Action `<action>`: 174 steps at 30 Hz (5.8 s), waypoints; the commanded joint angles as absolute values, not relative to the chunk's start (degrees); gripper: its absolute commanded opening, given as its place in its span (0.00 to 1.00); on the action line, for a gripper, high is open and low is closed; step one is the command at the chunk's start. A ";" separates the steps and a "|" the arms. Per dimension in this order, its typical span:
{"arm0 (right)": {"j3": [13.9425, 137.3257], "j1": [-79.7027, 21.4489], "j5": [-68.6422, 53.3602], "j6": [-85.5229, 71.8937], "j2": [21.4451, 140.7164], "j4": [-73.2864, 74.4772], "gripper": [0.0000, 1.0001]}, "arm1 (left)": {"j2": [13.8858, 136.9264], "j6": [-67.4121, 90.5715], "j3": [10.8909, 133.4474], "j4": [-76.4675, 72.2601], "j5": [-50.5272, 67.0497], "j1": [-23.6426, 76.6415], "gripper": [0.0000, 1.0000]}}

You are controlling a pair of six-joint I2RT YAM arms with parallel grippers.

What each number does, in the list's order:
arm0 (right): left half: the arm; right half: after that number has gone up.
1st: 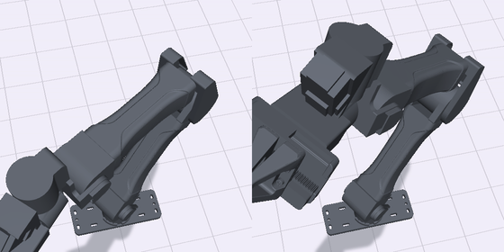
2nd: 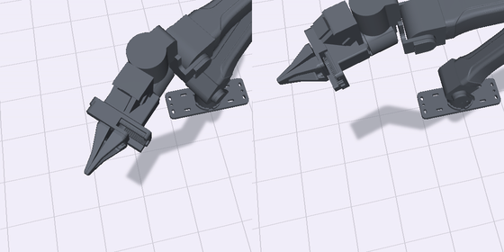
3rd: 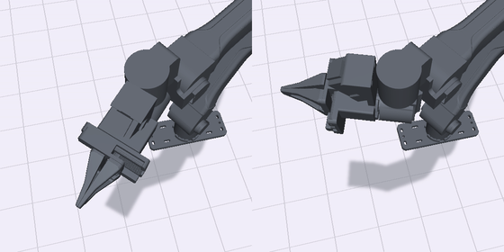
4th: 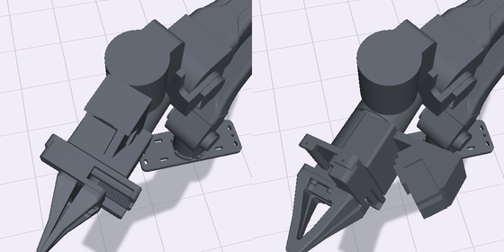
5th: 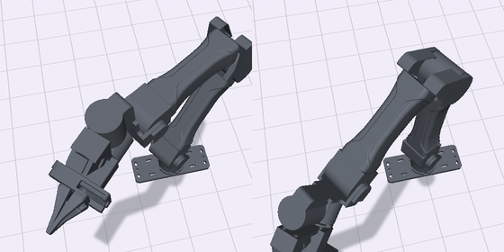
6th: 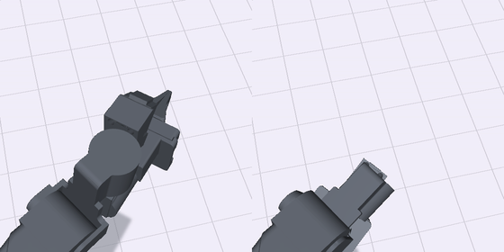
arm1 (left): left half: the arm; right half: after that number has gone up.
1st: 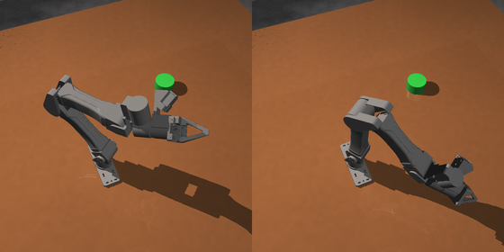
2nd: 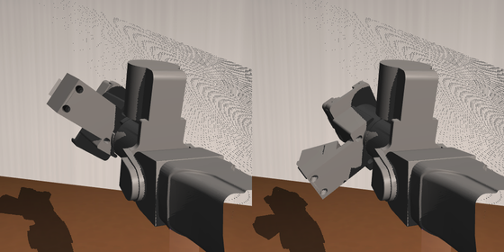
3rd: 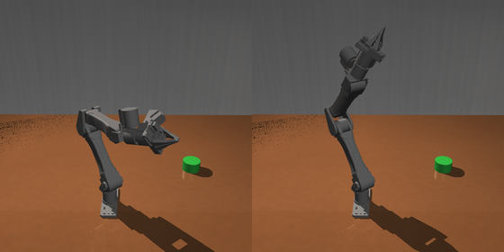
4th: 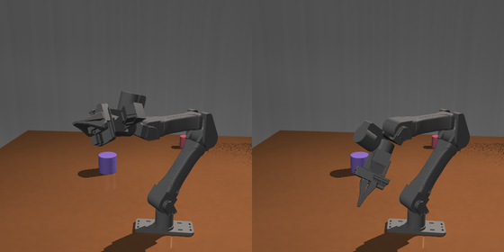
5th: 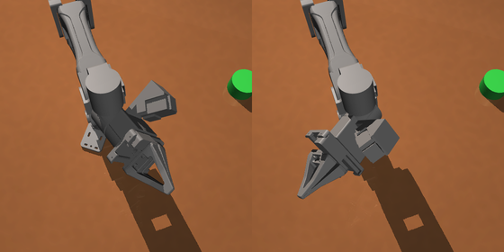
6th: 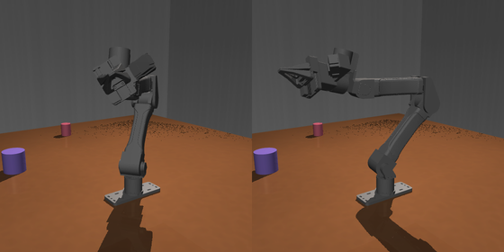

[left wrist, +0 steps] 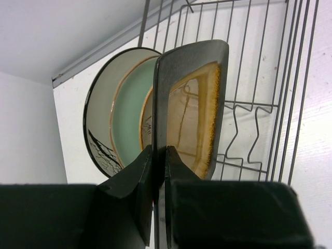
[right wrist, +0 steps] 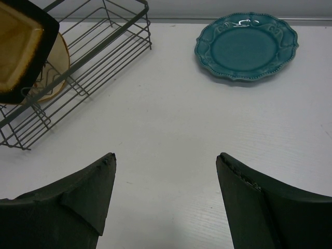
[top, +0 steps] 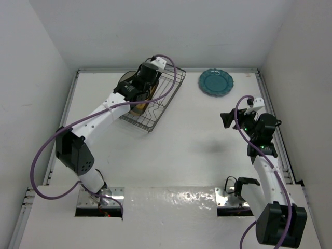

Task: Load the plates into the dish rack

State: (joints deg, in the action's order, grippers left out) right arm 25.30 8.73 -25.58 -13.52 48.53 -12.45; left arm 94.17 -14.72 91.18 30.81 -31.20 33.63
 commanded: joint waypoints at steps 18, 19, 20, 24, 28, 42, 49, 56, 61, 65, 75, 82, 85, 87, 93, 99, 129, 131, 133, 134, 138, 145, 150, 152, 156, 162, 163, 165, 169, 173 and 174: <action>25.14 8.44 -26.46 -13.54 47.99 -15.47 0.77 | 95.44 -12.48 92.63 21.88 -32.96 32.08 0.00; 25.14 8.52 -26.46 -13.54 47.99 -15.38 0.77 | 95.88 -12.65 92.90 22.06 -32.96 32.08 0.00; 25.14 8.44 -26.54 -13.45 47.90 -15.38 0.77 | 96.85 -13.35 93.07 22.32 -33.22 32.08 0.00; 25.14 8.53 -26.54 -13.45 47.81 -15.29 0.77 | 100.19 -14.85 95.44 25.38 -32.17 32.08 0.00; 25.14 8.44 -26.63 -13.36 48.16 -15.29 0.77 | 103.44 -15.38 98.43 28.74 -31.29 32.08 0.00; 24.87 8.52 -26.63 -13.45 48.52 -15.56 0.77 | 112.50 -18.19 108.28 32.17 -31.02 31.20 0.11; 24.96 8.44 -26.63 -13.45 48.87 -15.82 0.77 | 111.45 -19.33 106.70 30.50 -31.73 29.80 0.22; 25.31 8.44 -25.93 -13.71 49.39 -15.12 0.78 | 110.92 -19.78 106.87 30.15 -30.67 29.62 0.38; 29.87 8.44 -21.19 -13.97 55.26 -7.39 0.78 | 110.92 -19.78 110.56 31.46 -29.89 29.62 0.63; 34.62 8.44 -11.17 -20.03 64.65 -6.06 0.79 | 109.69 -19.87 114.52 33.22 -28.13 29.62 0.87; 65.77 8.61 -6.77 -31.11 99.11 -7.38 0.82 | 98.62 -17.31 111.90 37.09 -6.52 29.71 1.00; 77.87 11.42 -2.72 -38.48 119.33 -7.89 0.81 | 95.54 -18.98 105.56 37.18 -3.69 29.44 1.00; 82.95 12.74 -5.96 -41.65 126.09 -9.57 0.80 | 96.67 -18.99 107.83 39.10 -2.46 29.53 1.00; 86.12 13.36 -9.12 -45.16 129.27 -13.25 0.76 | 98.43 -18.46 110.03 40.51 -1.85 29.53 1.00; 87.80 13.45 -13.09 -50.62 136.49 -21.09 0.71 | 101.42 -17.67 113.55 42.54 -0.88 29.53 0.99; 94.12 13.10 -13.36 -52.29 142.20 -17.85 0.61 | 103.71 -16.70 116.71 43.86 -0.35 29.53 0.99; 46.69 10.28 -22.59 -40.00 100.49 -49.04 0.00 | 103.63 -14.15 114.62 43.15 12.30 30.67 0.98; 42.46 9.93 -23.72 -38.24 97.40 -48.96 0.00 | 103.27 -14.85 113.30 43.07 12.66 32.07 0.98; 39.13 10.02 -24.87 -36.75 93.27 -48.87 0.00 | 102.92 -15.81 112.16 42.89 12.83 33.39 0.98; 38.50 9.93 -26.53 -36.39 92.12 -48.52 0.00 | 102.83 -16.08 111.80 42.89 12.57 34.88 0.98; 36.92 9.84 -32.06 -33.93 86.76 -45.62 0.00 | 102.22 -17.75 110.31 40.88 12.66 37.70 0.98; 34.89 9.76 -36.98 -30.76 77.79 -39.56 0.00 | 103.88 -20.03 107.23 35.42 18.97 38.41 0.98; 34.63 9.23 -43.93 -30.94 73.40 -39.20 0.00 | 107.30 -21.79 108.10 32.96 23.55 38.85 0.98; 35.50 8.97 -48.57 -30.76 72.25 -38.58 0.00 | 107.75 -23.46 108.89 33.05 25.48 38.85 0.99; 35.51 7.91 -53.79 -31.72 68.04 -40.77 0.00 | 107.23 -24.43 108.02 32.08 28.74 38.85 1.00; 34.28 7.82 -57.48 -39.78 65.13 -51.04 0.00 | 105.21 -23.12 104.24 27.43 23.74 38.85 1.00; 33.93 7.91 -57.74 -41.55 65.39 -55.59 0.00 | 105.29 -22.94 104.06 27.42 24.43 38.85 1.00; 33.40 7.82 -58.70 -47.77 66.26 -61.41 0.00 | 105.29 -21.98 103.10 27.51 26.79 38.93 1.00; 33.22 7.91 -59.41 -60.36 70.21 -80.31 0.00 | 104.50 -20.65 100.02 26.89 35.23 39.02 0.99; 33.40 7.91 -59.24 -63.55 71.46 -83.50 0.00 | 103.45 -18.73 97.13 25.94 42.44 39.20 0.53; 33.31 7.82 -59.15 -63.11 71.46 -82.80 0.00 | 103.36 -17.15 96.95 25.75 43.67 39.37 0.24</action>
